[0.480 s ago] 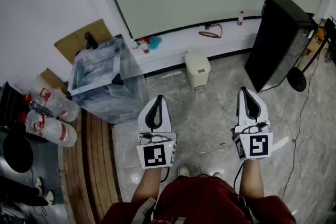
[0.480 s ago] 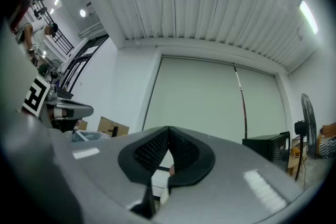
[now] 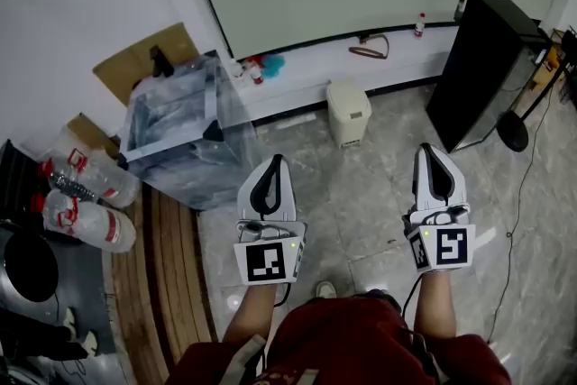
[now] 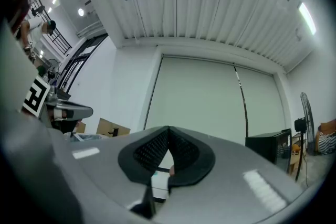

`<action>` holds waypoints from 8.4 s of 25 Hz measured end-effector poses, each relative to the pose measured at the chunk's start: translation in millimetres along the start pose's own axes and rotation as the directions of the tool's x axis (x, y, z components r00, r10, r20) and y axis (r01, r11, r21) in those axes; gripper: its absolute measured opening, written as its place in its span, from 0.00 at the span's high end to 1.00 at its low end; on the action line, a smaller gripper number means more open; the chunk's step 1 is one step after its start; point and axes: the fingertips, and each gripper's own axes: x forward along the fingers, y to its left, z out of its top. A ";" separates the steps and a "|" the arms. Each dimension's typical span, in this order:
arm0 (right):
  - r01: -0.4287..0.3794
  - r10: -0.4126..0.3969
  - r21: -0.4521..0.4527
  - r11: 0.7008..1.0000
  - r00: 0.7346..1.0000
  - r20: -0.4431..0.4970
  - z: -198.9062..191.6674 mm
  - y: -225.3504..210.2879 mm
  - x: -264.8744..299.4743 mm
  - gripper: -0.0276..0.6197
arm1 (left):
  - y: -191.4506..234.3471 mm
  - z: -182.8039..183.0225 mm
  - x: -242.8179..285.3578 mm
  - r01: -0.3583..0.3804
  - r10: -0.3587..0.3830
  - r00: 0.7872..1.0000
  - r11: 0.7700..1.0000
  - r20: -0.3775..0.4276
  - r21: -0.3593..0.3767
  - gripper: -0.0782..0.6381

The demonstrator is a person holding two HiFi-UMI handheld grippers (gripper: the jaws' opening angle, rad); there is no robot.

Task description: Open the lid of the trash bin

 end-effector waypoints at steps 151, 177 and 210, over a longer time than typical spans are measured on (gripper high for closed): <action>-0.151 0.384 0.353 0.923 0.378 -0.842 -833.6 -35.9 372.1 0.71 | -30.5 -716.0 501.5 0.260 -0.357 0.735 0.934 -0.577 -0.246 0.88; -0.218 0.360 0.307 0.926 0.271 -0.893 -877.8 -17.8 353.2 0.54 | -25.9 -733.5 489.6 0.249 -0.350 0.716 0.936 -0.604 -0.247 0.88; -0.130 0.388 0.367 0.921 0.232 -0.892 -872.6 -21.8 362.5 0.54 | -26.2 -711.6 500.3 0.265 -0.347 0.735 0.938 -0.583 -0.225 0.88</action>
